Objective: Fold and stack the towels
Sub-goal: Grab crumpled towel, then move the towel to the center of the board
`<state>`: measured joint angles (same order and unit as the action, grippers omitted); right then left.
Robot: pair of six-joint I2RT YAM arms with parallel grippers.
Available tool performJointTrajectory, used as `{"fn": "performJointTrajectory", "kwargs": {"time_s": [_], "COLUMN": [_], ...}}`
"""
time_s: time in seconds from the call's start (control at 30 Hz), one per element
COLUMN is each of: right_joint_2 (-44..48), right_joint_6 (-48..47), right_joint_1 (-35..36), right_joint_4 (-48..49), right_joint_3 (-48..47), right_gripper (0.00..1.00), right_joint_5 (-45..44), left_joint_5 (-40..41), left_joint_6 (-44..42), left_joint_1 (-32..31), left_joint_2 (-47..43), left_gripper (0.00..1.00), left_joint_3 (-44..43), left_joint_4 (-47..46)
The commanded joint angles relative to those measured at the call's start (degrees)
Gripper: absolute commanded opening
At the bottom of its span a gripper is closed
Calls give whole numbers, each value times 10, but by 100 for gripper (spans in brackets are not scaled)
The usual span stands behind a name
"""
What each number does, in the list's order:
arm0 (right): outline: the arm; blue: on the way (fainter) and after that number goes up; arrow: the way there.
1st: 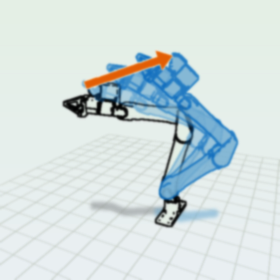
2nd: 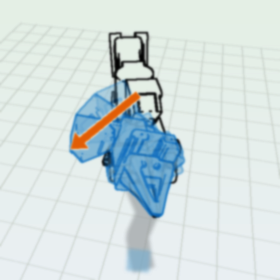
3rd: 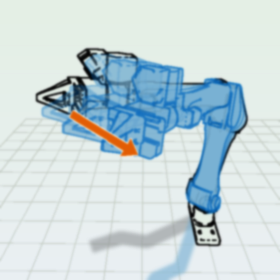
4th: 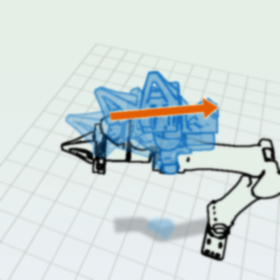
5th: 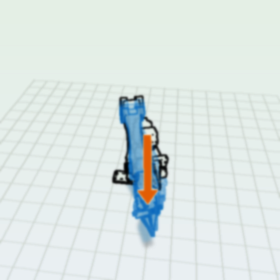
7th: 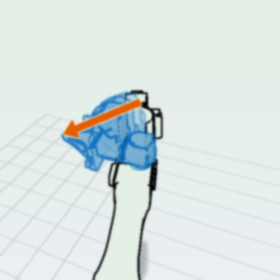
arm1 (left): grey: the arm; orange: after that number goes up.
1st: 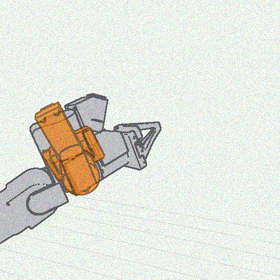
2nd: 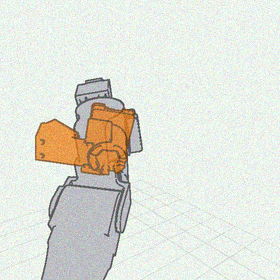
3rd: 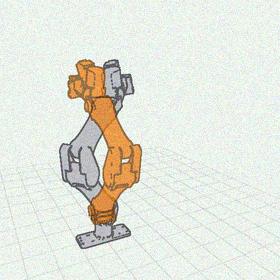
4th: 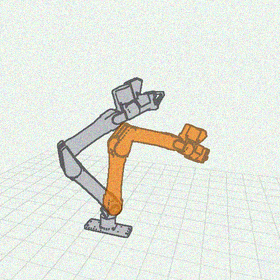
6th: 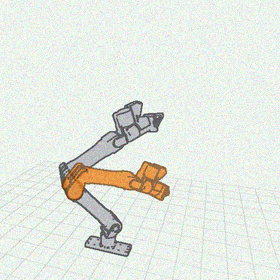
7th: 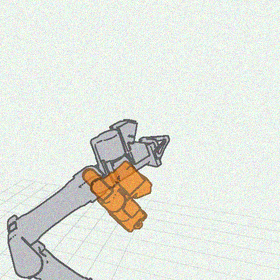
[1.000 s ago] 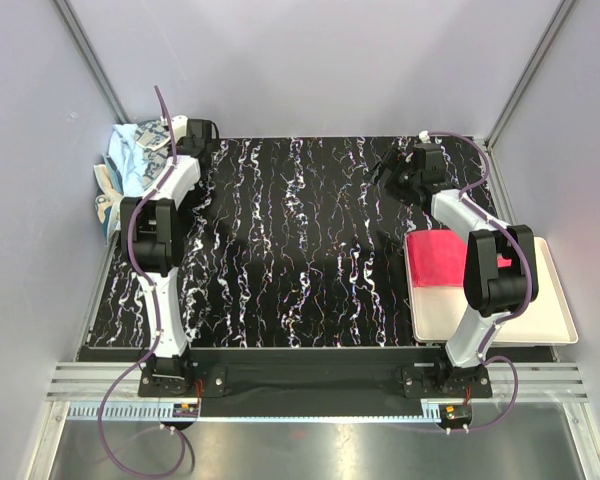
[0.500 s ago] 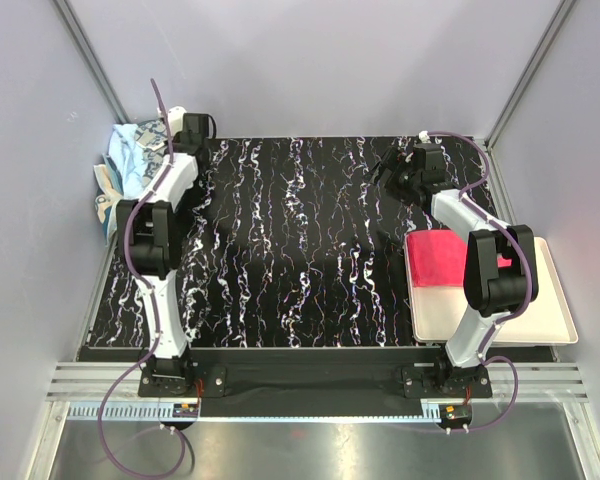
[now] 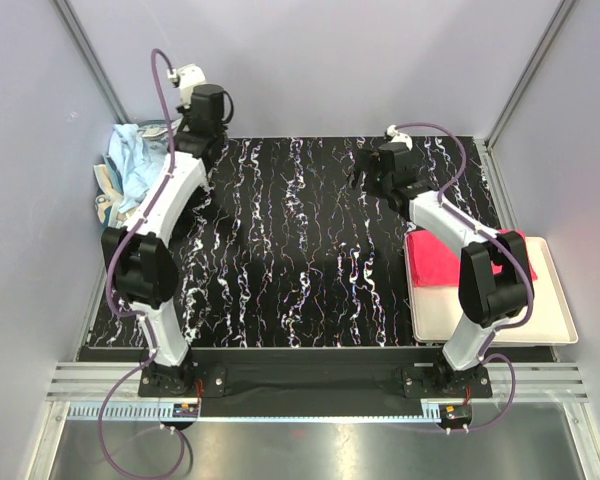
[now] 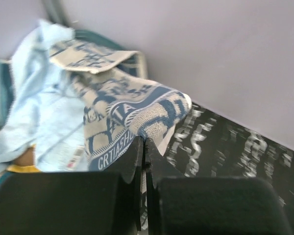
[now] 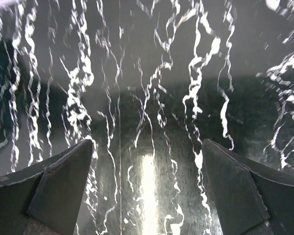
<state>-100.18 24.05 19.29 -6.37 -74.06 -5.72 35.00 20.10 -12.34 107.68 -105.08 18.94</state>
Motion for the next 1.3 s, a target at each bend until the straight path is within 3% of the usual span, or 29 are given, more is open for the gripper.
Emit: {"fn": "performJointTrajectory", "kwargs": {"time_s": [0.0,0.23,0.4,0.53,0.67,0.77,0.8,0.83,0.97,1.27], "right_joint_2": [40,52,72,104,131,153,159,164,204,253], "right_joint_6": [6,12,-1,11,40,66,68,69,71,123], "right_joint_1": [-9,-10,-11,-10,-10,-2,3,14,48,145], "right_joint_4": [9,-29,-65,-38,-26,-6,-5,-9,-14,-21], "right_joint_3": [-34,-64,-70,-14,58,120,132,142,213,282], "right_gripper": [100,100,100,100,100,96,95,94,90,85], "right_joint_5": [-57,-47,-59,-26,19,34,20,12,-16,-39], "left_joint_5": [-5,-39,-67,-61,-102,-154,-165,-172,-201,-115], "left_joint_6": [-30,-25,24,82,156,173,173,182,203,277], "left_joint_1": [-51,-169,-255,-329,-339,-343,-347,-349,-349,-349], "left_joint_2": [-50,-125,-235,-274,-302,-280,-277,-276,-301,-381], "left_gripper": [0,0,0,0,0,6,14,30,55,61], "left_joint_3": [-11,-2,155,253,402,458,472,486,546,615], "left_joint_4": [-29,19,-37,-37,-64,-68,-72,-82,-113,-39]}}
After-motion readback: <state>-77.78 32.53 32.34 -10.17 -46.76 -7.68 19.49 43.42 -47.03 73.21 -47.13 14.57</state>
